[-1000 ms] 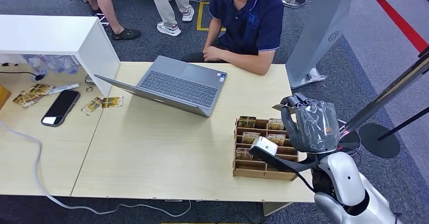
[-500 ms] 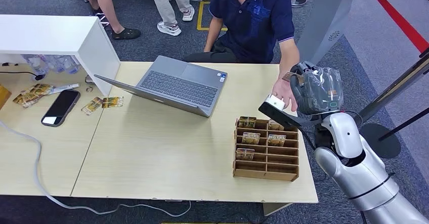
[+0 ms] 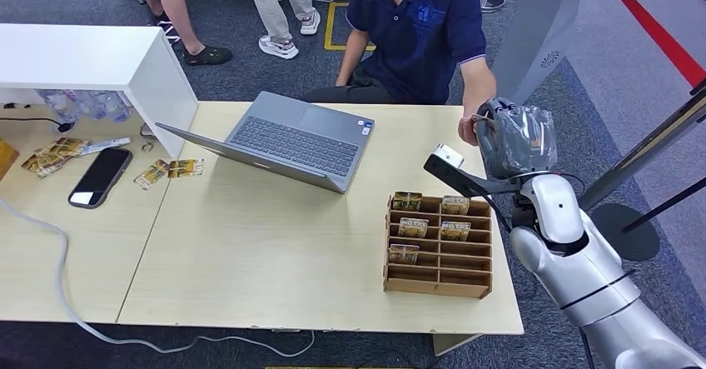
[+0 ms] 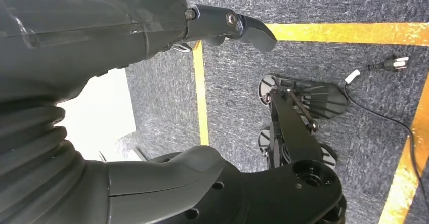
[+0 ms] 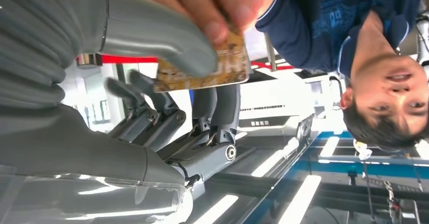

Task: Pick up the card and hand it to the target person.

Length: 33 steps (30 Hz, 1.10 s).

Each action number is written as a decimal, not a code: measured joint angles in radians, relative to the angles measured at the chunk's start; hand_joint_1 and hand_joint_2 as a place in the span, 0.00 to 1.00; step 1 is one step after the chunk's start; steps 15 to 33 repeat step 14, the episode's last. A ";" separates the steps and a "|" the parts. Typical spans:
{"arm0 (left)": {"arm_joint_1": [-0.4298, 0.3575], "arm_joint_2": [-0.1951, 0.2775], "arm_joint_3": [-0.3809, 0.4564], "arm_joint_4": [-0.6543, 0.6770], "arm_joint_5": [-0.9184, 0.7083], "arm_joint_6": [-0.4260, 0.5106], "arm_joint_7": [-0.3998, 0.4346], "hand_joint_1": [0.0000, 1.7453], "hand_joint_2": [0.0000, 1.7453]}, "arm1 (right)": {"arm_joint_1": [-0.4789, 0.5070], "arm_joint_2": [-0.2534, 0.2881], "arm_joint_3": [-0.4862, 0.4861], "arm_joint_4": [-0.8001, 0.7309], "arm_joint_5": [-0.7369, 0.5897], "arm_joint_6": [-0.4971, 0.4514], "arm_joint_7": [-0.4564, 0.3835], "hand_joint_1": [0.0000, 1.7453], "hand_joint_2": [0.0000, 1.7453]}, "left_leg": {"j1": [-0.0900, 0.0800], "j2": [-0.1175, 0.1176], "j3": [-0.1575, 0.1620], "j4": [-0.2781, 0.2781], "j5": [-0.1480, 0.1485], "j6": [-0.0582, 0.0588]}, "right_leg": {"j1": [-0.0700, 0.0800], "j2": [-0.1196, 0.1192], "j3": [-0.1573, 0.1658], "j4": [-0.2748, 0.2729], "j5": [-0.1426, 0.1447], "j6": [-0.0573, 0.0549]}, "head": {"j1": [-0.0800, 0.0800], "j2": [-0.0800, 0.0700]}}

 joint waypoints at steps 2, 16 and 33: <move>0.000 0.000 -0.002 0.000 0.001 0.001 0.000 0.00 1.00 | 0.000 0.002 0.000 0.006 -0.007 0.005 0.004 0.00 1.00 | 0.000 0.000 0.000 0.000 0.000 0.000 | 0.000 0.000 0.000 0.000 0.000 0.000 | 0.000 0.000; 0.002 -0.003 -0.002 0.000 0.068 0.036 -0.017 0.00 1.00 | 0.209 0.023 -0.074 -0.184 -0.265 -0.058 0.054 0.00 1.00 | 0.000 0.000 0.001 0.000 0.000 0.000 | 0.000 0.000 0.000 0.000 0.000 0.000 | 0.000 0.000; 0.002 -0.003 -0.002 0.000 0.068 0.036 -0.017 0.00 1.00 | 0.209 0.023 -0.074 -0.184 -0.265 -0.058 0.054 0.00 1.00 | 0.000 0.000 0.001 0.000 0.000 0.000 | 0.000 0.000 0.000 0.000 0.000 0.000 | 0.000 0.000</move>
